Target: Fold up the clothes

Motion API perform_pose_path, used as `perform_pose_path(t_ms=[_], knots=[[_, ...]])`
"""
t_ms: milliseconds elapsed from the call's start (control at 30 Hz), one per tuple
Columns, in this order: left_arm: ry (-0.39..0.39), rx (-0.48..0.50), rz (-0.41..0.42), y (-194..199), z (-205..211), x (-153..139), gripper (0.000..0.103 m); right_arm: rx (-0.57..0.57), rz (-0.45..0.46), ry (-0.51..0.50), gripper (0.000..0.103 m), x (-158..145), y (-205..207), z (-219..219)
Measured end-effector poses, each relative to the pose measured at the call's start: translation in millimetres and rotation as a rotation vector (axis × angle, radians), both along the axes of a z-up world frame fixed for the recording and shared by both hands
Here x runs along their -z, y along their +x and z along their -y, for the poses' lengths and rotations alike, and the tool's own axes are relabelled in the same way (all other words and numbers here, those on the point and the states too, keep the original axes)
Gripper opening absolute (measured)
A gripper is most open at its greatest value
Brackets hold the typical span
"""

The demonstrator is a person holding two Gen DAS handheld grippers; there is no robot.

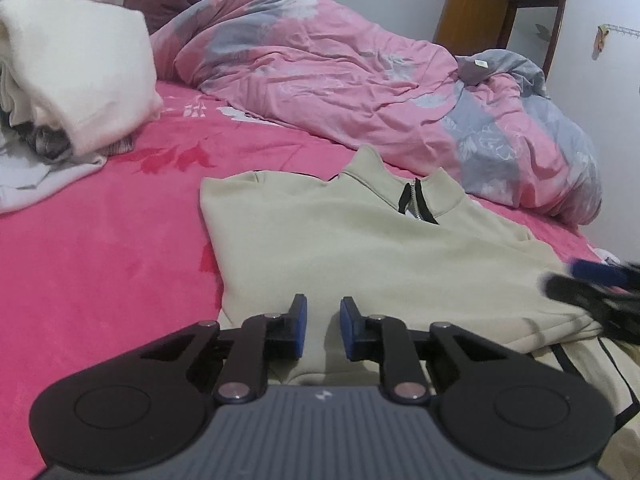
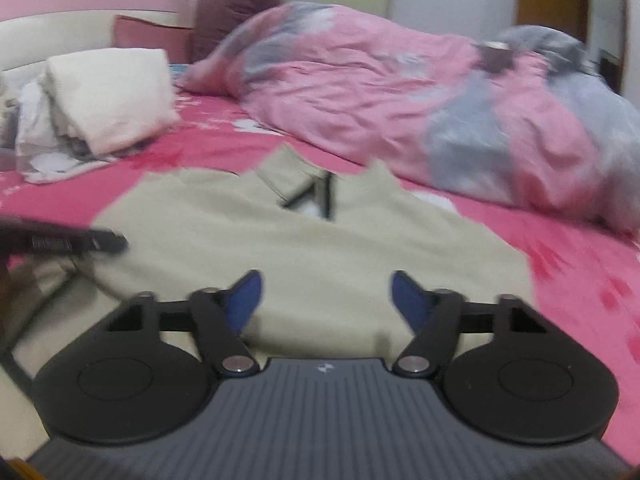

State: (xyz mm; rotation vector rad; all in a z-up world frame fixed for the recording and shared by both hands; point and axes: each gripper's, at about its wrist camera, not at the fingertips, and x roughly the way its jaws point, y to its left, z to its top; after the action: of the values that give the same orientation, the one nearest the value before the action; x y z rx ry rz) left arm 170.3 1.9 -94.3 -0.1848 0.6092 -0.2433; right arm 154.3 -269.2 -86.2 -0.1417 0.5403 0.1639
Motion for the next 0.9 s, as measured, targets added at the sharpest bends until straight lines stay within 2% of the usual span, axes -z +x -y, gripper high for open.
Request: perform_pose_path(t_ms=[133, 233, 433, 467, 500, 667, 700, 767, 900], knots=[[-0.021, -0.001, 0.001, 0.5, -2.6, 3.1, 0.02, -0.062, -0.022, -0.036, 0.036, -1.9, 32.5, -19.2], [-0.029, -0.001, 0.005, -0.3, -3.4, 4.3, 0.019, -0.108, -0.039, -0.062, 0.029, -3.2, 56.8, -33.5], [-0.045, 0.0, 0.008, -0.7, -5.3, 5.4, 0.019, 0.003, -0.049, 0.004, 0.022, -6.7, 57.7, 0.8], [-0.046, 0.0, 0.008, -0.7, -5.3, 5.4, 0.019, 0.021, -0.051, 0.015, 0.016, -7.3, 57.8, 6.6], [-0.045, 0.0, 0.009, -0.9, -5.3, 5.4, 0.019, 0.04, -0.052, 0.026, 0.0, -7.9, 57.9, 12.4], [-0.051, -0.001, 0.01, -1.1, -6.1, 6.3, 0.019, 0.133, -0.06, 0.082, 0.0, -10.7, 58.5, 41.2], [-0.054, -0.001, 0.01, -1.1, -6.5, 6.5, 0.019, 0.151, -0.062, 0.093, 0.004, -11.3, 58.6, 46.9], [-0.06, 0.0, 0.01, -1.1, -7.2, 6.7, 0.019, 0.189, -0.065, 0.115, 0.004, -12.5, 58.8, 58.4], [-0.072, 0.001, 0.01, -1.0, -8.7, 7.2, 0.02, 0.03, -0.065, 0.106, 0.004, -21.3, 67.5, 5.1]])
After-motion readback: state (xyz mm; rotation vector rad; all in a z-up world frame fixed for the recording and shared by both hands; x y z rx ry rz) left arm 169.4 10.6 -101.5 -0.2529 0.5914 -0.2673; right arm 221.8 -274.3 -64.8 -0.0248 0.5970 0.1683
